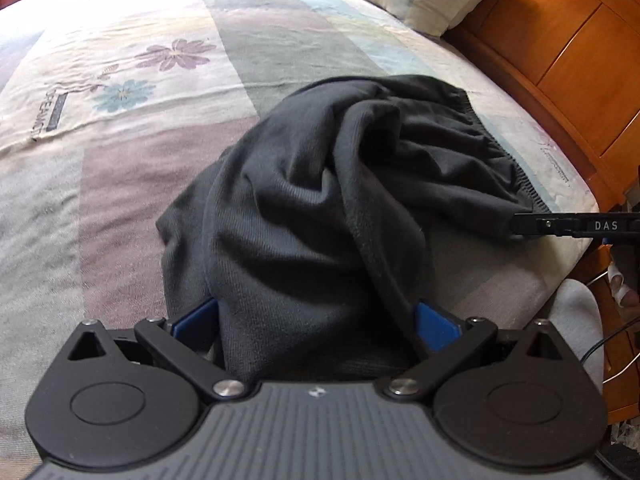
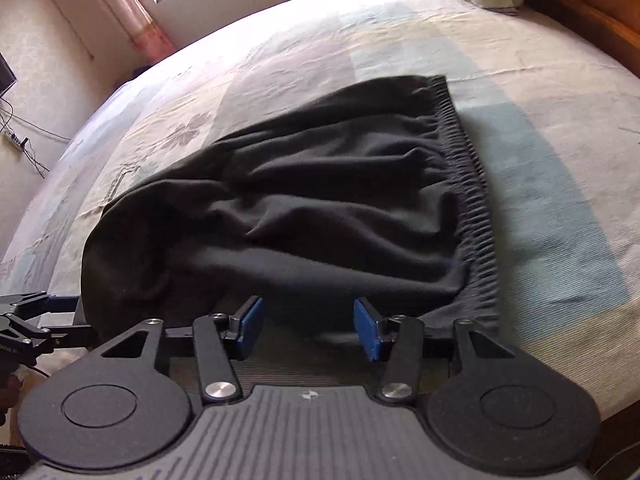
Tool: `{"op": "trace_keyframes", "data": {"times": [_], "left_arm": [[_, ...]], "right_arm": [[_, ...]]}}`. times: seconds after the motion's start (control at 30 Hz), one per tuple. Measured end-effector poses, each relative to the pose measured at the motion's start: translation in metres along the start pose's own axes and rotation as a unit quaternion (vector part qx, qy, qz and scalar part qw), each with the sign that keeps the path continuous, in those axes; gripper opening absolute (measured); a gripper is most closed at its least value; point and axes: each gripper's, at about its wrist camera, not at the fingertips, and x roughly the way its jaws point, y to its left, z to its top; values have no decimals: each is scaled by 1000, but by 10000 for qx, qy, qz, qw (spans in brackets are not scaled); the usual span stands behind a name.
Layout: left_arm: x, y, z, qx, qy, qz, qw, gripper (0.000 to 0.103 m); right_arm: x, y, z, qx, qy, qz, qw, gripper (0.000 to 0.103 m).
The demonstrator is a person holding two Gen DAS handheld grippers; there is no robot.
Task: Fold clothes
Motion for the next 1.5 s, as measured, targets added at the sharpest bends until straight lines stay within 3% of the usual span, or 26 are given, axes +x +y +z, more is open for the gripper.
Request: {"op": "trace_keyframes", "data": {"times": [0.07, 0.23, 0.3, 0.37, 0.5, 0.6, 0.67, 0.73, 0.97, 1.1, 1.2, 1.33, 1.43, 1.5], "left_arm": [[9, 3, -6, 16, 110, 47, 9999, 102], [6, 3, -19, 554, -188, 3, 9983, 102], [5, 0, -20, 791, -76, 129, 9968, 102], [-1, -1, -18, 806, 34, 354, 9961, 102], [-20, 10, -17, 728, -336, 468, 9957, 102], [-8, 19, -12, 650, -76, 531, 9964, 102], [0, 19, -8, 660, 27, 318, 9973, 102], [0, 16, -1, 759, -120, 217, 9968, 102], [-8, 50, 41, 975, -505, 1437, 9835, 103], [-3, 82, 75, 1053, -521, 2143, 9697, 103], [-4, 101, 97, 821, -614, 2433, 9645, 102], [-24, 91, 101, 529, -852, 1726, 9799, 102], [-32, 66, 83, 776, -699, 1016, 9893, 102], [-33, 43, 66, 1040, -569, 739, 9902, 102]], "right_arm": [[10, 7, -4, 49, 59, 91, 9999, 55], [23, 22, -8, 27, 116, 192, 9997, 55], [24, 25, -9, 59, 96, 251, 9996, 56], [23, 27, -10, 94, 70, 294, 9995, 56], [18, 29, -14, 119, 33, 327, 9994, 59], [18, 32, -15, 113, 69, 355, 9993, 60], [18, 37, -16, 80, 71, 384, 9992, 60], [16, 43, -17, 13, 64, 394, 9992, 61], [8, 56, -12, -233, -23, 303, 9993, 65], [7, 57, -9, -234, -61, 331, 9992, 67], [8, 60, -9, -227, -46, 330, 9992, 67], [7, 66, -12, -276, -35, 347, 9990, 68], [8, 68, -12, -267, -18, 381, 9989, 69], [9, 70, -12, -280, -4, 415, 9987, 69]]}}
